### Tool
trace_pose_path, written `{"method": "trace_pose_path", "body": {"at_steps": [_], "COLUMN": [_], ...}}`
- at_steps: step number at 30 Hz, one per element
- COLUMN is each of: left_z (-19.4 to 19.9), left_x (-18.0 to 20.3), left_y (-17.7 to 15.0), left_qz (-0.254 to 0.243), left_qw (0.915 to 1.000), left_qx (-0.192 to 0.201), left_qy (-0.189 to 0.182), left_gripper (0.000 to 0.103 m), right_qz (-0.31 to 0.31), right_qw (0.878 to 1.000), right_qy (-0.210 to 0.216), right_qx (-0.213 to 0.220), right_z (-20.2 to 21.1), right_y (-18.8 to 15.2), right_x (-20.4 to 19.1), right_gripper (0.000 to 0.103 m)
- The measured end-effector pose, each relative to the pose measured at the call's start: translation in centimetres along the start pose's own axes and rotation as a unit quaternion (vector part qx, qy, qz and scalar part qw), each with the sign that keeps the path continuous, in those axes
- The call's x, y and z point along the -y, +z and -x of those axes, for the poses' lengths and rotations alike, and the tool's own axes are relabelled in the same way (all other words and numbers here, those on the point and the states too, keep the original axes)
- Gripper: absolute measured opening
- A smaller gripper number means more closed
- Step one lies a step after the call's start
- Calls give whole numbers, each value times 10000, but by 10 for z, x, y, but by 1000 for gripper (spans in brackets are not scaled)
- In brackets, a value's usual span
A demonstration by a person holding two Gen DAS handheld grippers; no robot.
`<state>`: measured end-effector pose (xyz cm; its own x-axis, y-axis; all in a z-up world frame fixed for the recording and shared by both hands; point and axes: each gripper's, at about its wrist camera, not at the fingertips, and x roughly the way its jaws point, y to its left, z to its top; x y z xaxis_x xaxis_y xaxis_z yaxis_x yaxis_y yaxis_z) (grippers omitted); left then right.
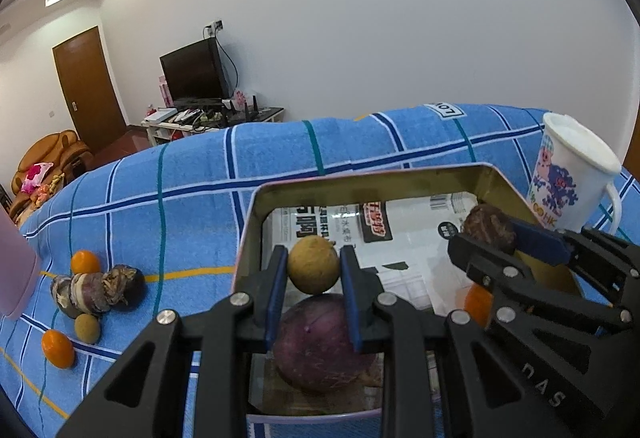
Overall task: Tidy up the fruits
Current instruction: 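Lower both fruits into the pink tin and open both tools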
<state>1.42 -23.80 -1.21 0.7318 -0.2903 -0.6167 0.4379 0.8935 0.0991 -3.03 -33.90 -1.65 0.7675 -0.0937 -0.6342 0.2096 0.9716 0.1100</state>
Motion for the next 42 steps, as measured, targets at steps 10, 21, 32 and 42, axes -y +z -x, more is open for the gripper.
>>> {"method": "trace_pose_path", "body": {"at_steps": [10,21,32,42], "left_z": [5,34,60,68], "left_x": [-4,-26,-72,-78], "left_y": [-2,-8,-13,-28], "left_qz": [102,473,1076,808], "left_qw": [9998,9949,9825,9728], "left_qx": [84,697,1186,1457], "left_qy": [162,557,946,1611], "left_gripper": [38,79,103,103], "right_qz": [-163,-511,-650,-473], "right_qw": [9996,9967,9821,9641], "right_qy": [211,615,185,-522], "right_qx": [-38,168,1760,2562], "right_z": [1,10,64,98], "right_y": [0,-1,-3,-13], "right_x": [3,9,12,5], "right_gripper": [44,47,82,94]}}
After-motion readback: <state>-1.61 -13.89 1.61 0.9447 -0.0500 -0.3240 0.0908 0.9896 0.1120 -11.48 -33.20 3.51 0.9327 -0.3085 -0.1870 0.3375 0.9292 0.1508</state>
